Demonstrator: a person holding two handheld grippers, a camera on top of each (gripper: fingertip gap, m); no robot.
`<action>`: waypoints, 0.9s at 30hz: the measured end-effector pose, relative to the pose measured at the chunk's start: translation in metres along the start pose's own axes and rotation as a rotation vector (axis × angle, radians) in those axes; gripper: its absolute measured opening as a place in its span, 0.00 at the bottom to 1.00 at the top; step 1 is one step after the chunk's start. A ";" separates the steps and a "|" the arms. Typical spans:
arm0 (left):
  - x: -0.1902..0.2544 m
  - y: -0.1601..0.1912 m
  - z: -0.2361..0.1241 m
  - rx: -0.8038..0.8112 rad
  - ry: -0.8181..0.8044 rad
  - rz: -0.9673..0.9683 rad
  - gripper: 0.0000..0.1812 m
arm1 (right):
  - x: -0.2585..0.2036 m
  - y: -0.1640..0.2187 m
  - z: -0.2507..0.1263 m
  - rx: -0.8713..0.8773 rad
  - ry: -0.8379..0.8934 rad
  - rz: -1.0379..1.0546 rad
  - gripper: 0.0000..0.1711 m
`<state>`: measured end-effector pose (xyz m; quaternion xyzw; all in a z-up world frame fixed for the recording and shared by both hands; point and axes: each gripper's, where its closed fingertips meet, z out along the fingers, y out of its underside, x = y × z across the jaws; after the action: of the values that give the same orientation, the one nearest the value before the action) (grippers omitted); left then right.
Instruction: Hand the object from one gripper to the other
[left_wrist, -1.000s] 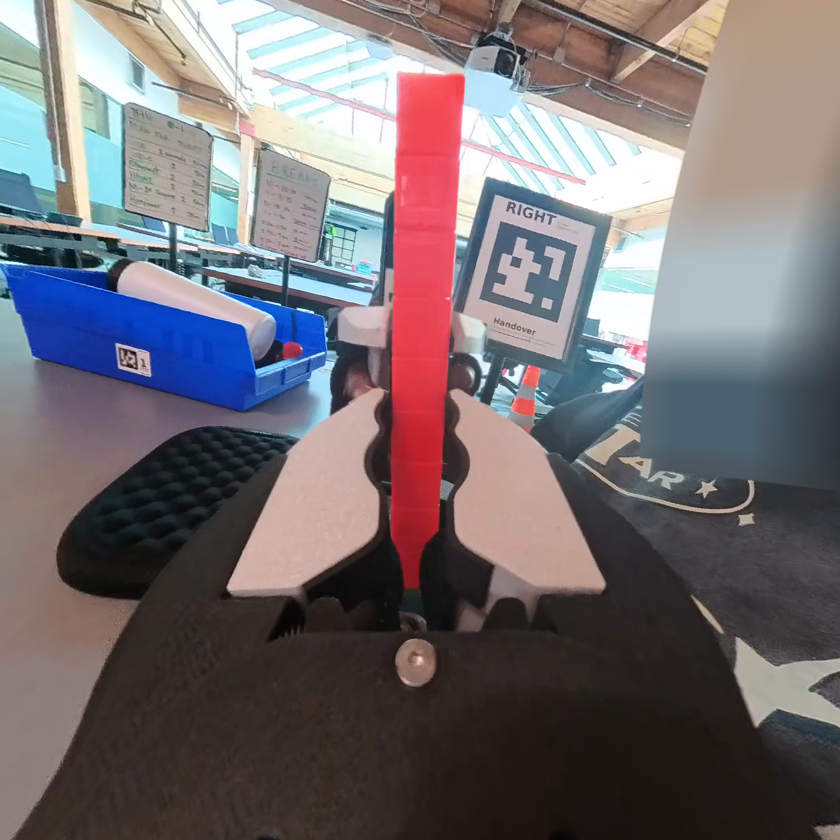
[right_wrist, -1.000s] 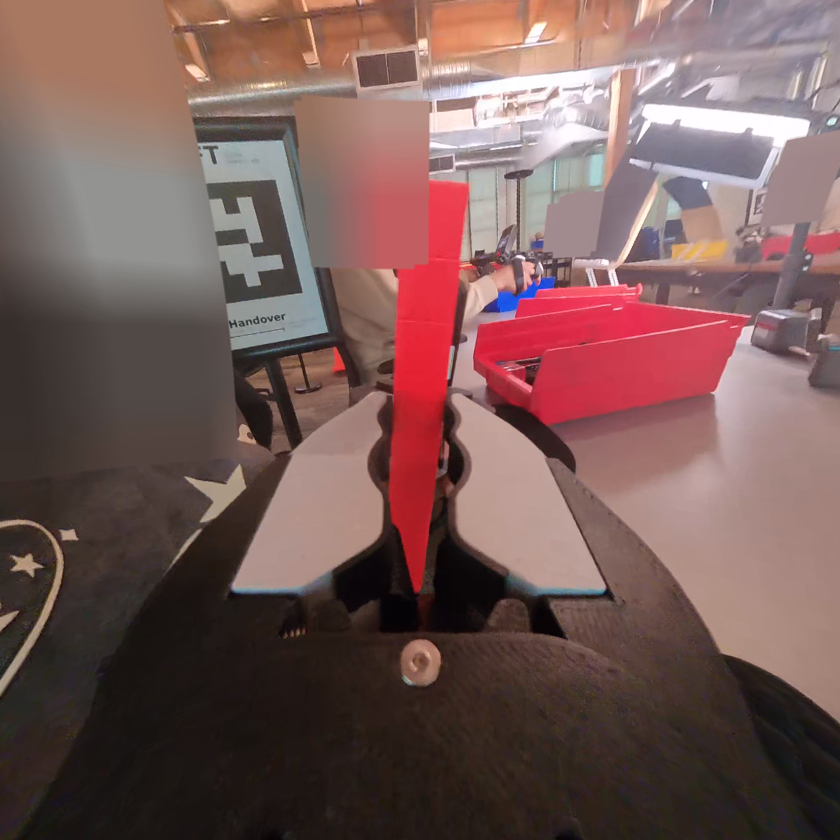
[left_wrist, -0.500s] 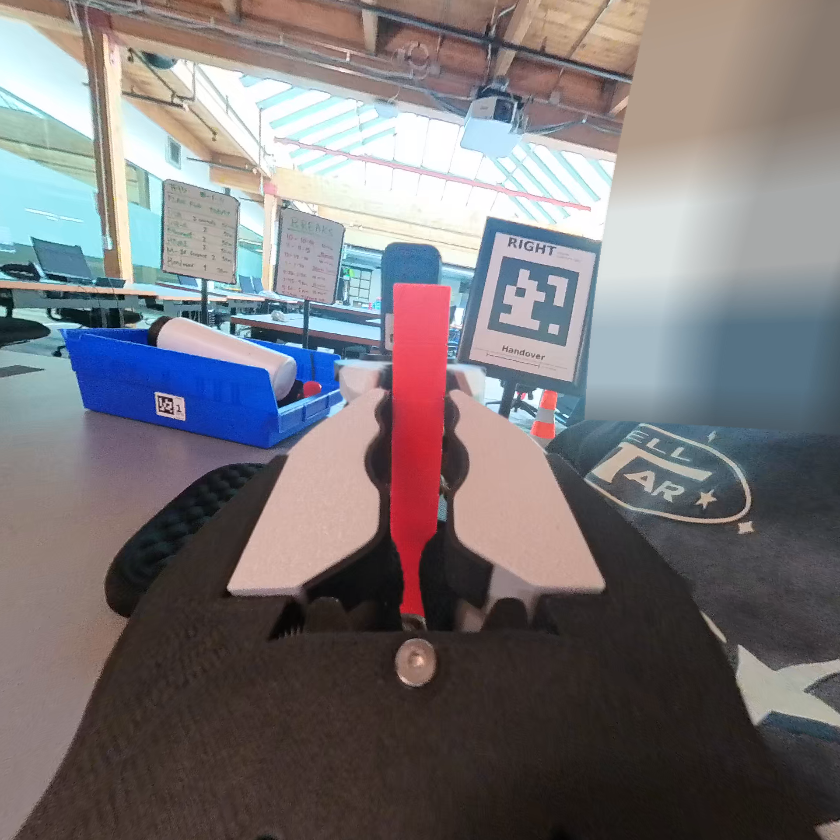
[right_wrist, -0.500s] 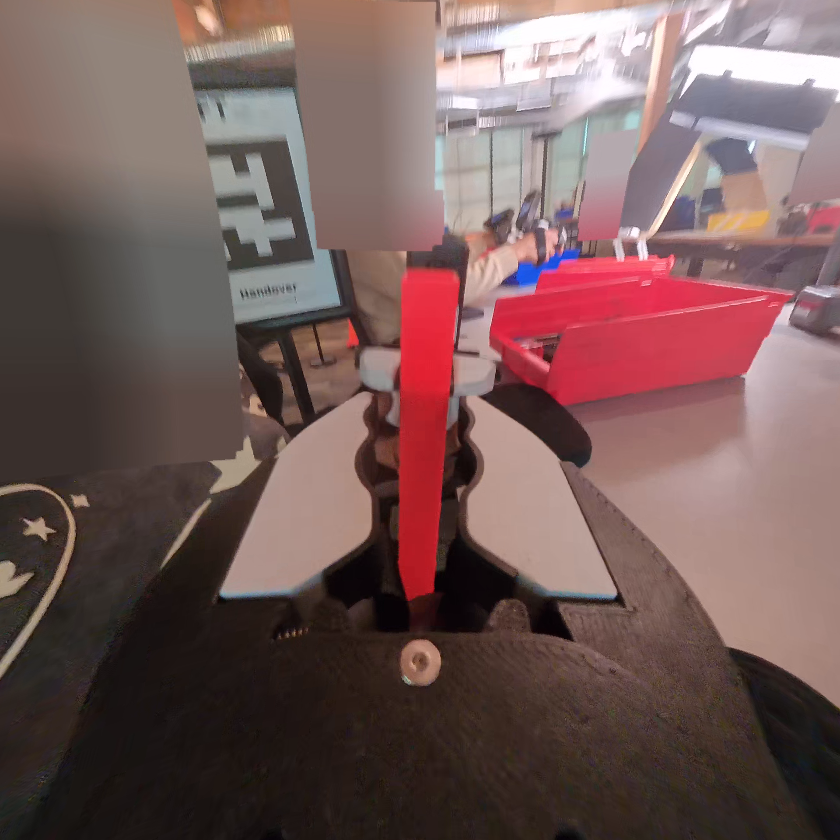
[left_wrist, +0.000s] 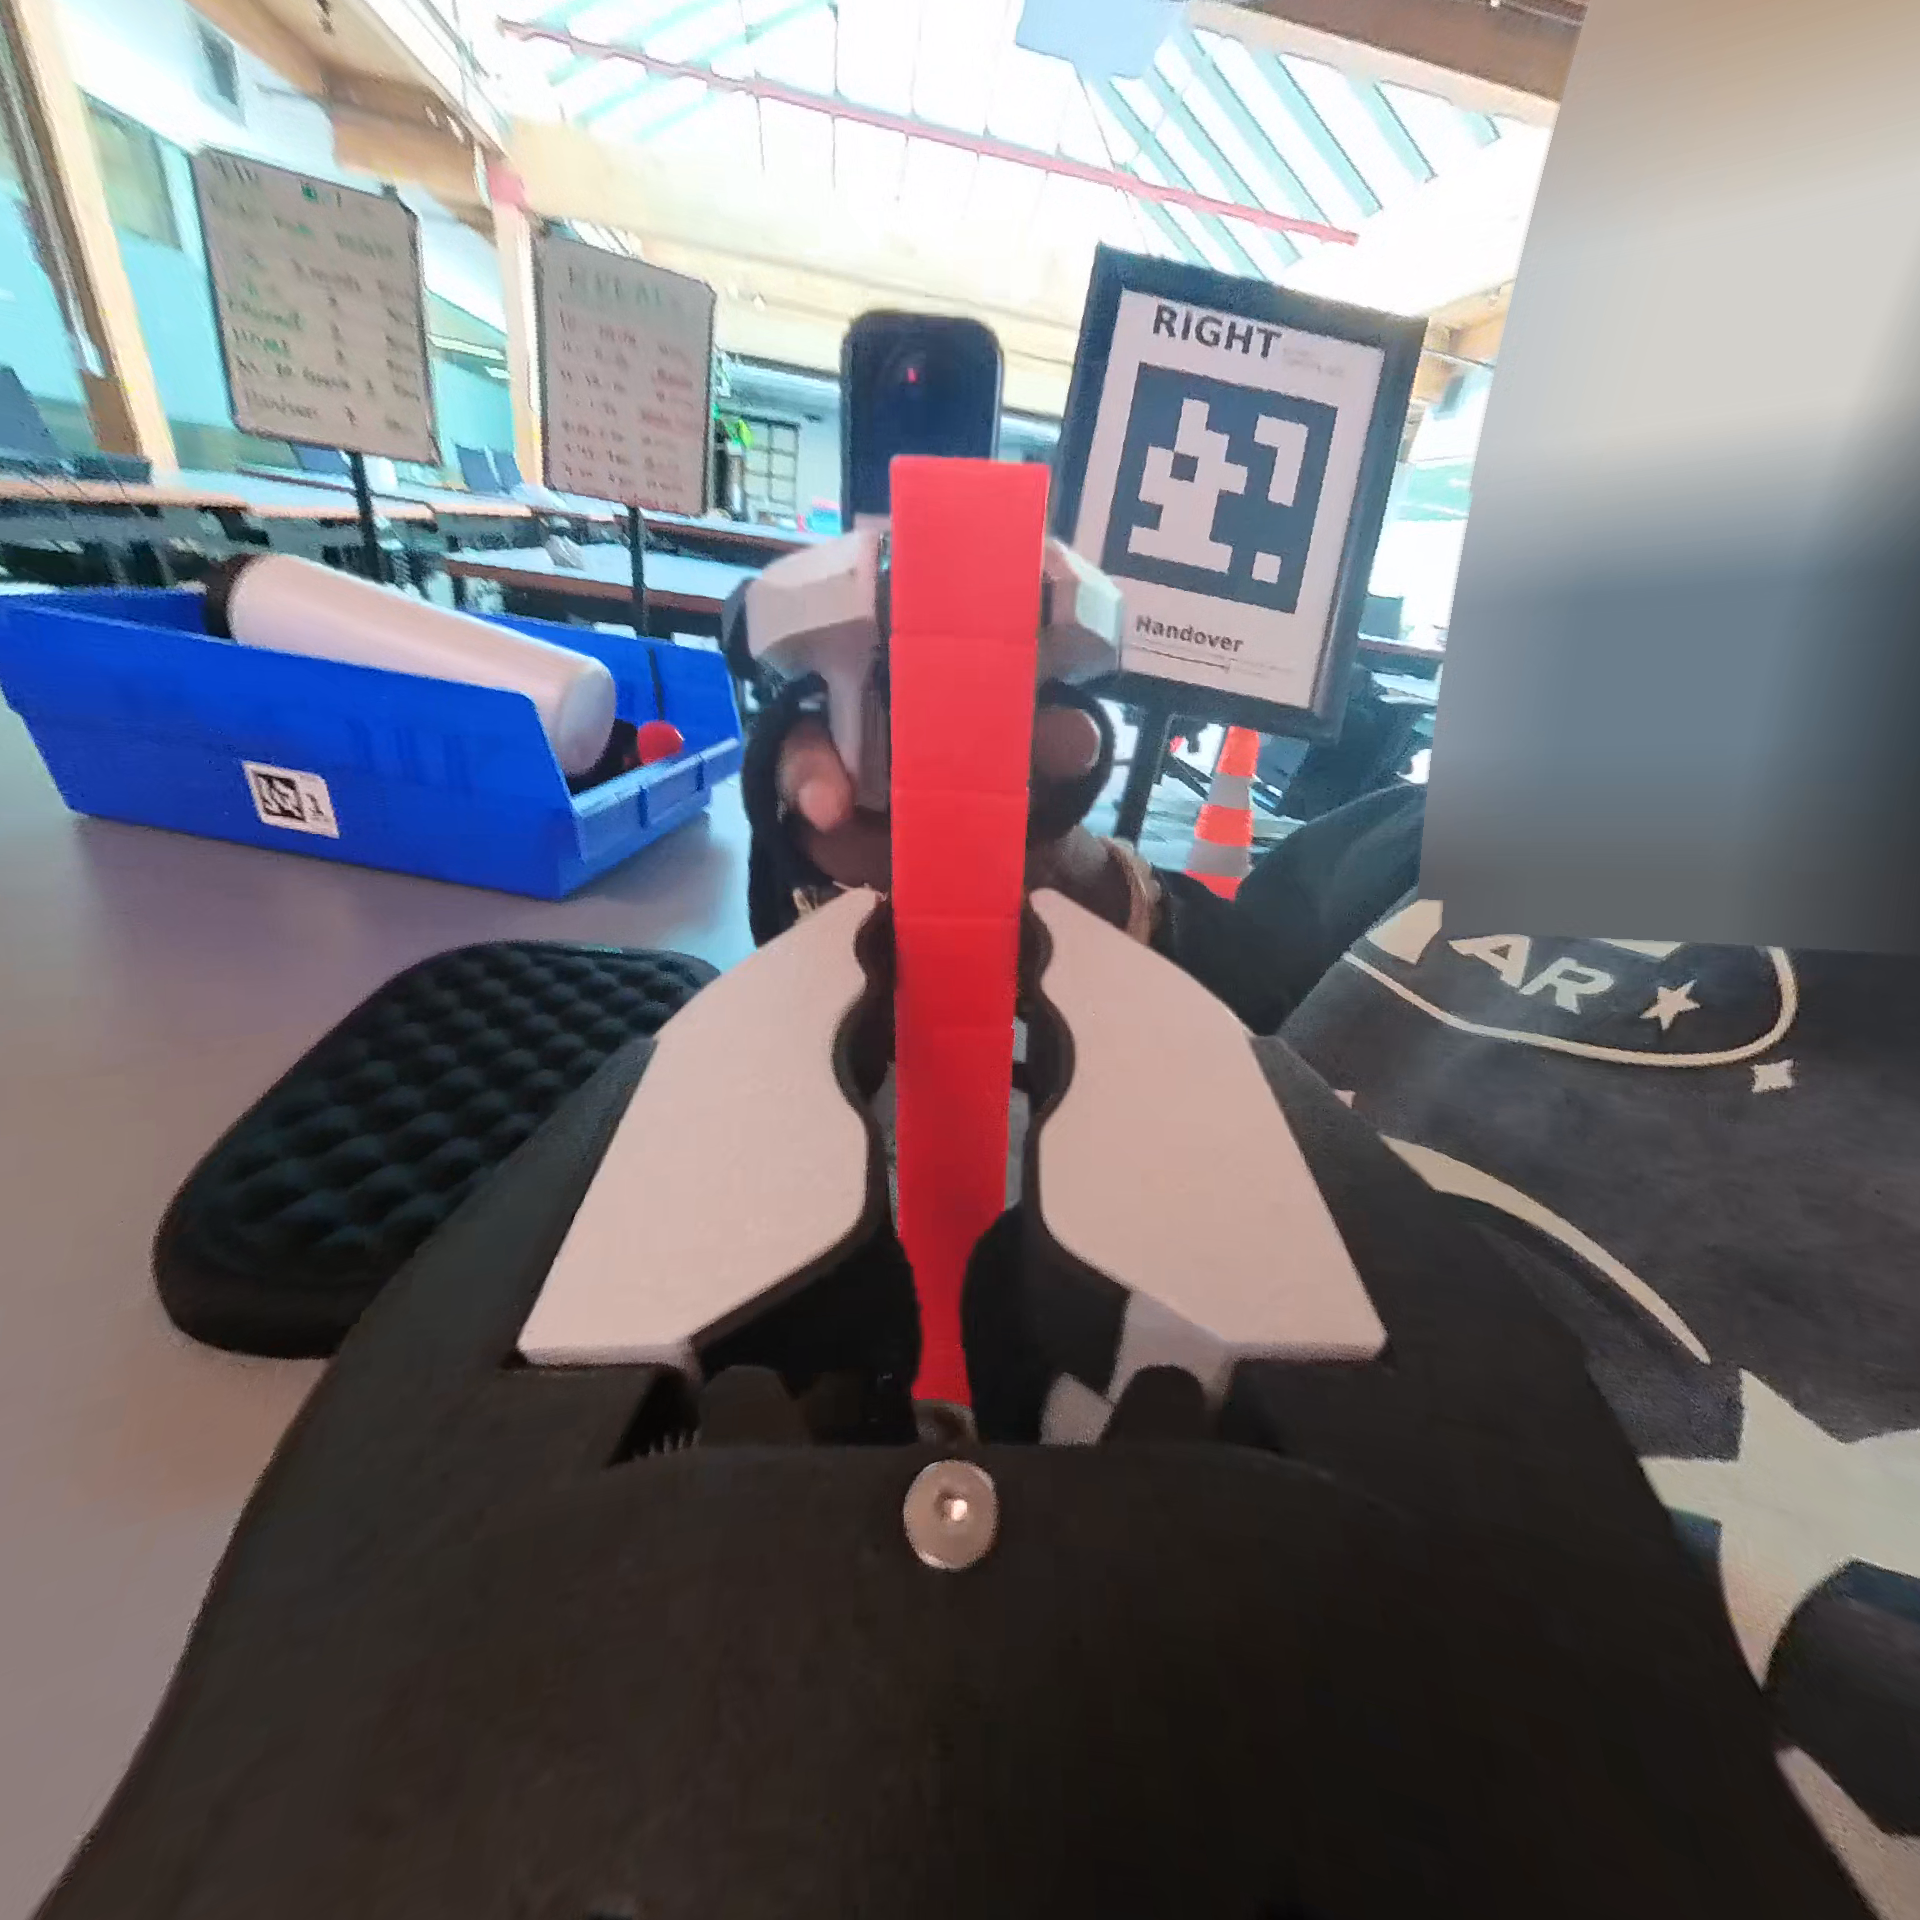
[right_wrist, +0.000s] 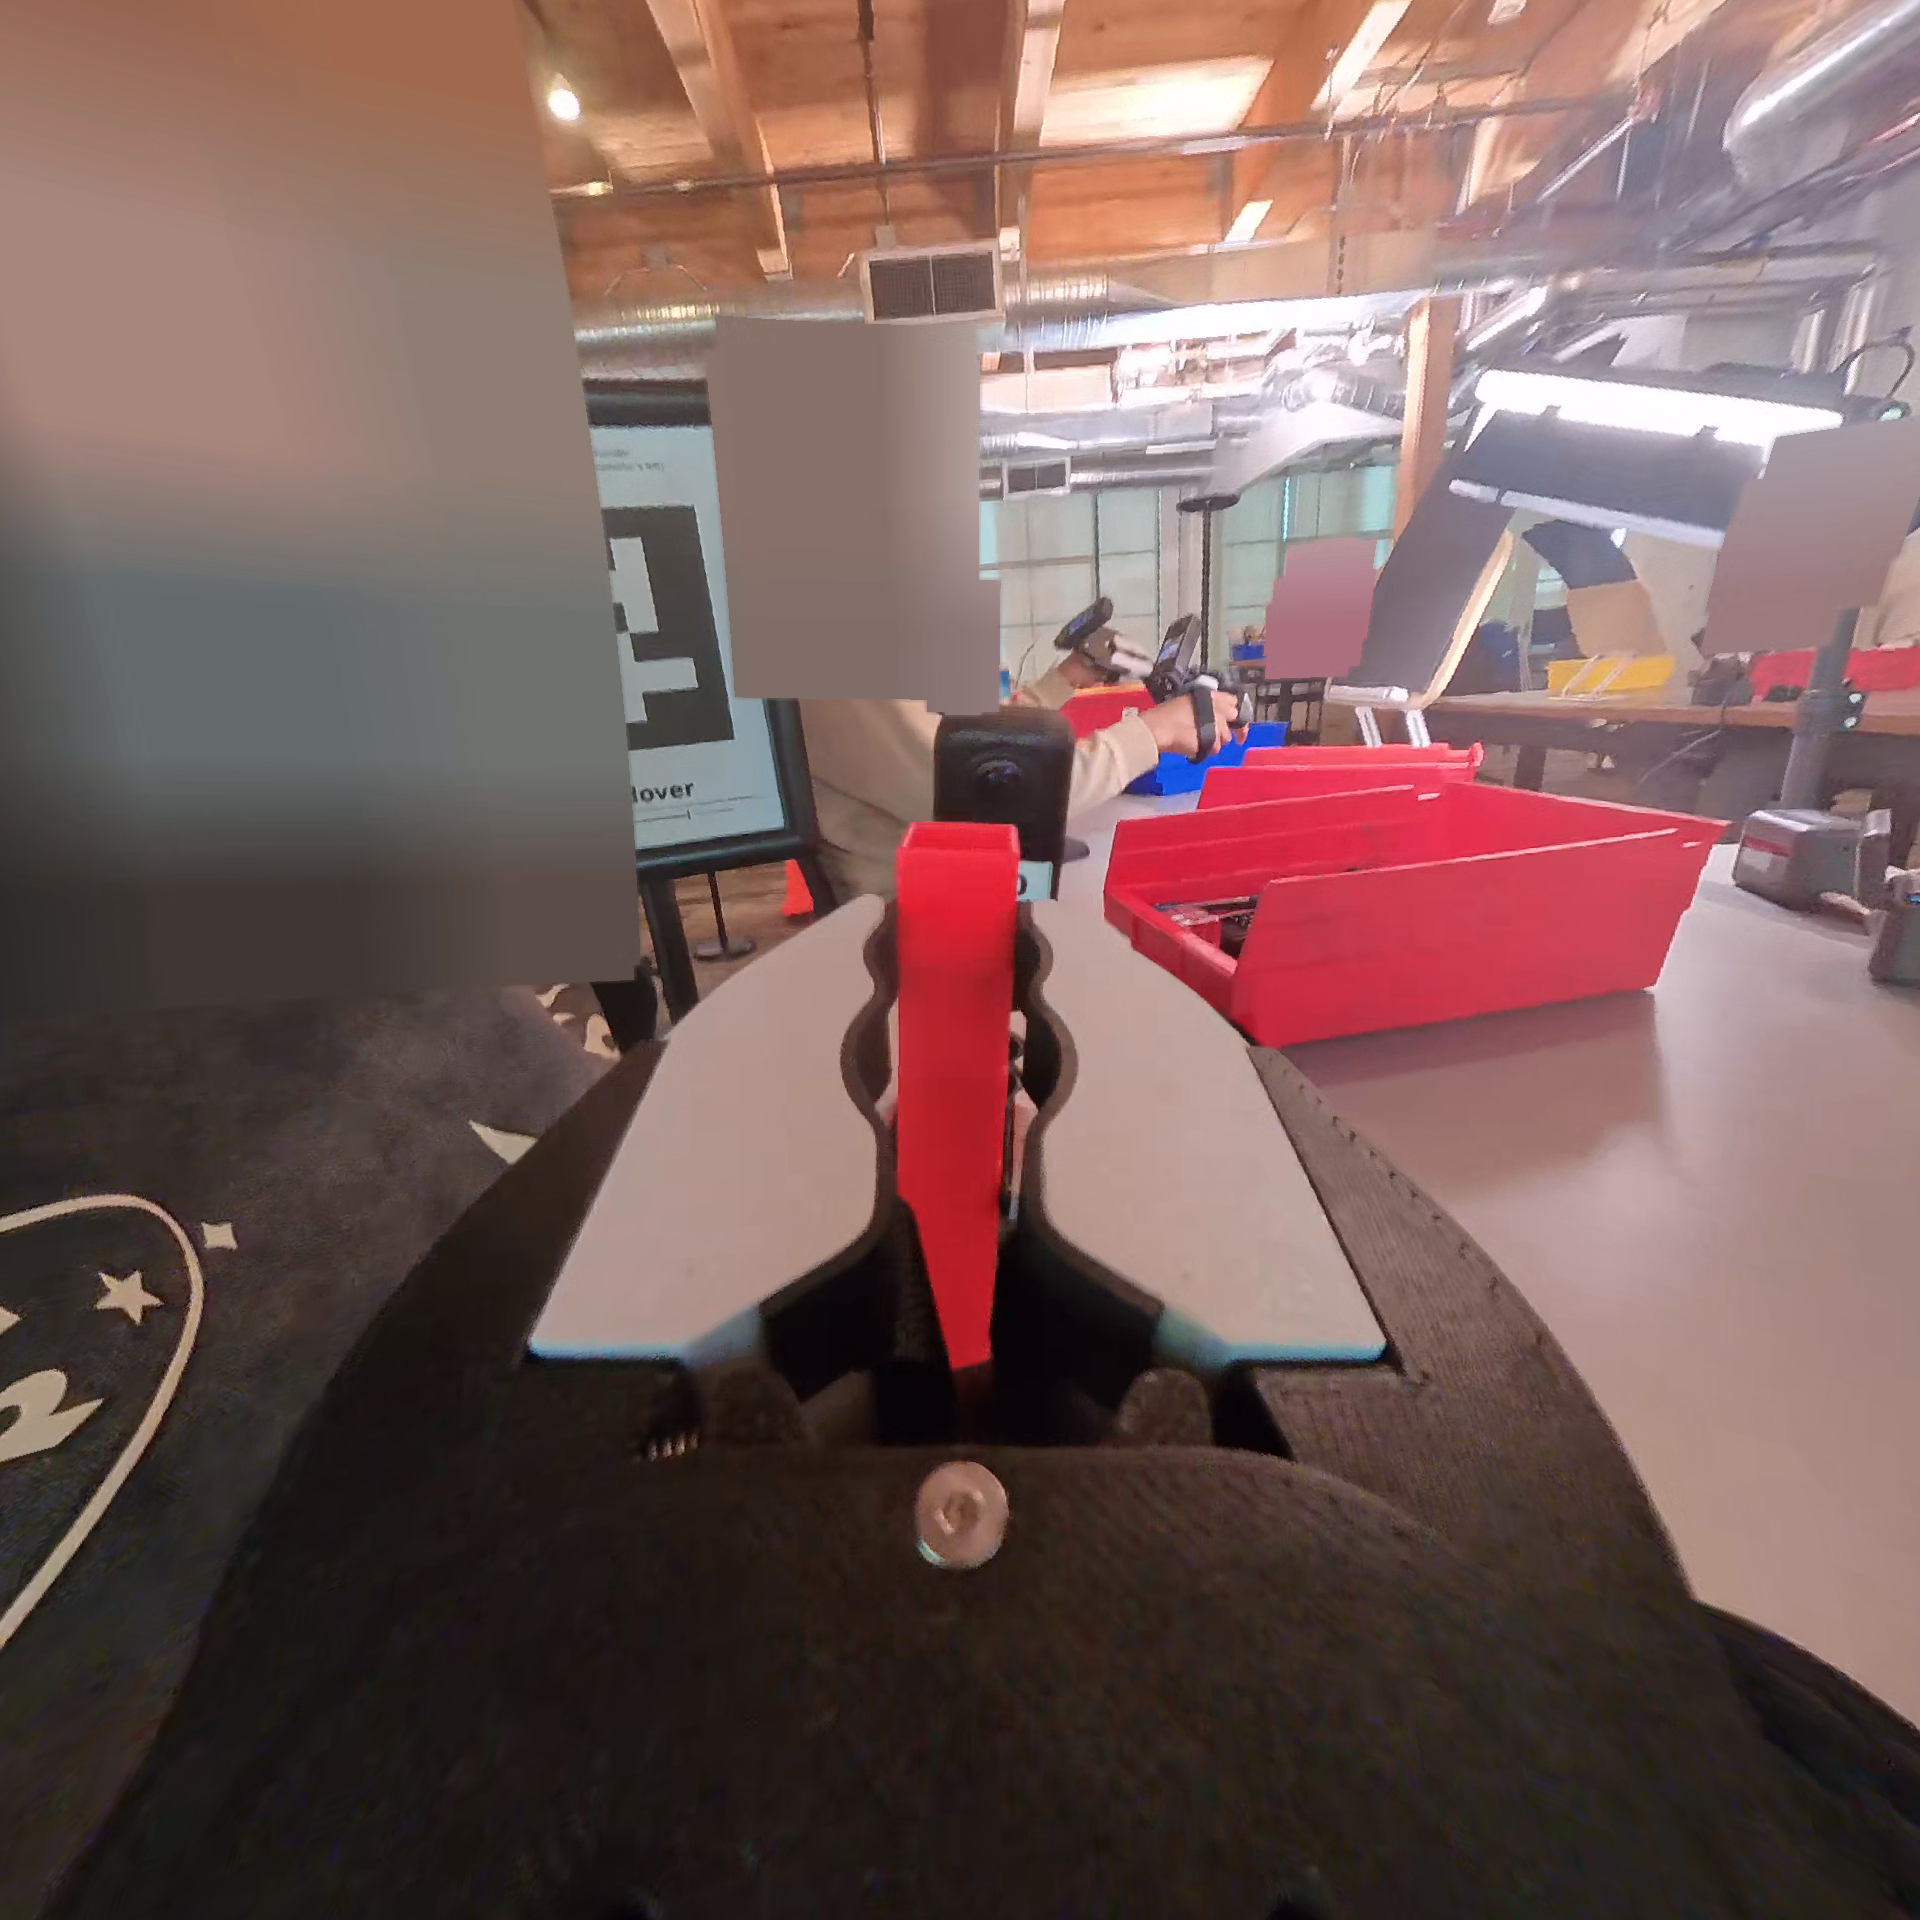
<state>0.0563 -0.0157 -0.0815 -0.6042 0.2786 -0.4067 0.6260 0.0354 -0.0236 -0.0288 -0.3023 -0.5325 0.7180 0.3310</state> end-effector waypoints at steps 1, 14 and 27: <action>-0.002 -0.004 -0.001 0.019 -0.015 0.001 0.12 | 0.001 -0.002 -0.001 0.022 0.007 -0.004 0.14; -0.008 -0.057 -0.038 0.343 -0.079 -0.007 0.20 | 0.004 0.076 0.006 -0.307 -0.105 0.081 0.12; -0.008 -0.089 -0.065 0.679 -0.127 0.014 0.12 | 0.012 0.029 0.005 0.094 -0.074 0.153 0.38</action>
<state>-0.0177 -0.0373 -0.0022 -0.3835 0.0917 -0.4335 0.8103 0.0201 -0.0229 -0.0562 -0.2997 -0.4855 0.7760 0.2690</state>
